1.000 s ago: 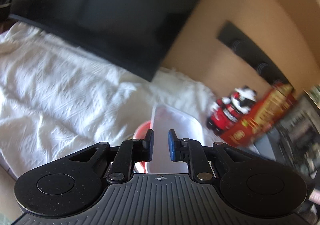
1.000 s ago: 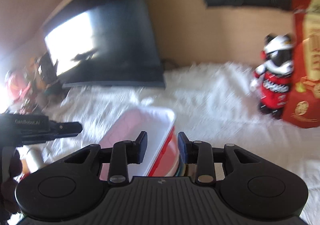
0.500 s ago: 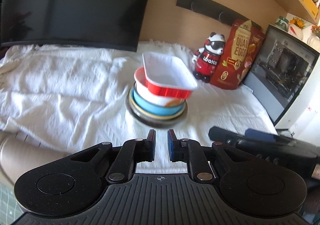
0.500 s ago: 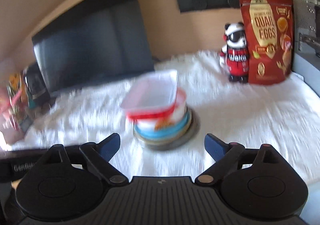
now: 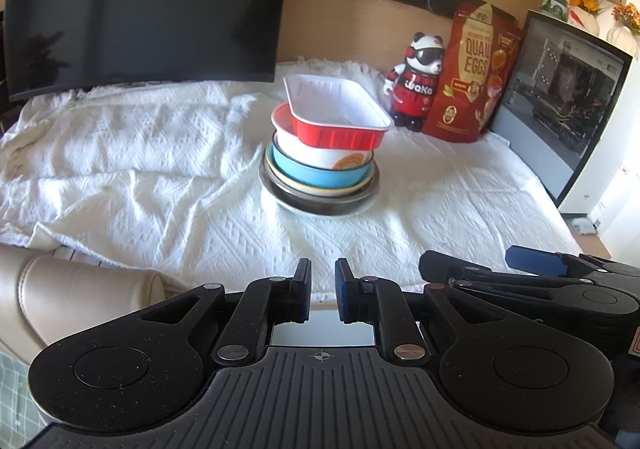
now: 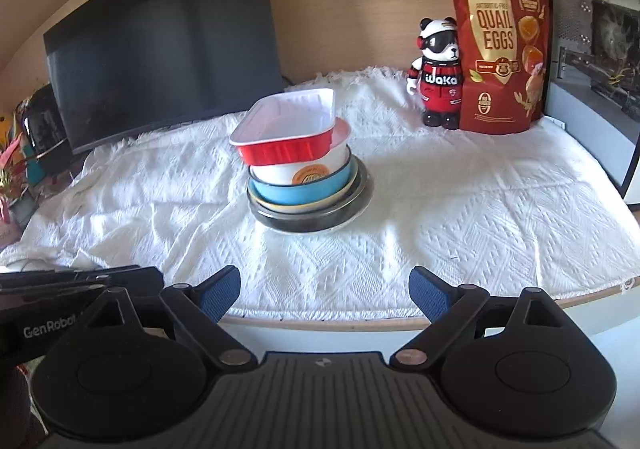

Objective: Organize plates and bowls

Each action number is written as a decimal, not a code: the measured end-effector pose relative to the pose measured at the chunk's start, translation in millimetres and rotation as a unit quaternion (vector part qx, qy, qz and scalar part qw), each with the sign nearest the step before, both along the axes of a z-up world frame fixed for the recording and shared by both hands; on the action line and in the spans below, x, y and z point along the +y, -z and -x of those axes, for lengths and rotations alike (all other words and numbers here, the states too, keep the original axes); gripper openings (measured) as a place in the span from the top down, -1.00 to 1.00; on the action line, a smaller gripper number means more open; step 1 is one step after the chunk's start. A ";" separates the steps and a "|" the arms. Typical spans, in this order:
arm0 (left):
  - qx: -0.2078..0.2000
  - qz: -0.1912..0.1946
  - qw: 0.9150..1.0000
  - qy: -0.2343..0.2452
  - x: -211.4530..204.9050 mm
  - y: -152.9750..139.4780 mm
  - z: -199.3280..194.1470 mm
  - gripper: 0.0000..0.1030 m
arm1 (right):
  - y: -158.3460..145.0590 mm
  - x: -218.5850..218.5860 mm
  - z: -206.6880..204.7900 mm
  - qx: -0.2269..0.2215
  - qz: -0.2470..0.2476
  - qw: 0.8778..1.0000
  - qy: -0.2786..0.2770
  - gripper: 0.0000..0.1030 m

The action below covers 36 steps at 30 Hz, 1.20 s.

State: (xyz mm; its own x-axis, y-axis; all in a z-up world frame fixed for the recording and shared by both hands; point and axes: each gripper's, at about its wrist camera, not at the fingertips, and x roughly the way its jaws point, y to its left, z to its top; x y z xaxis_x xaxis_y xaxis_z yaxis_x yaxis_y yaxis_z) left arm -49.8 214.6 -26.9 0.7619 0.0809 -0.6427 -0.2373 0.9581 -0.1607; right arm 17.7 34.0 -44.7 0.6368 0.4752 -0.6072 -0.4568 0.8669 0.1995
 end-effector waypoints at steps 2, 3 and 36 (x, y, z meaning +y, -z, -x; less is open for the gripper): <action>0.001 0.003 1.000 0.002 -0.8 0.4 -0.8 0.70 | -0.3 0.0 0.4 0.000 0.001 1.000 -0.001 -0.78; 0.001 0.003 1.000 0.003 -1.4 0.6 -1.2 0.70 | -0.4 -0.1 0.1 -0.001 0.003 1.000 -0.001 -0.78; 0.001 0.007 1.000 0.008 -14.2 0.9 -8.5 0.71 | 0.9 -13.1 -8.2 -0.004 0.014 1.000 0.000 -0.78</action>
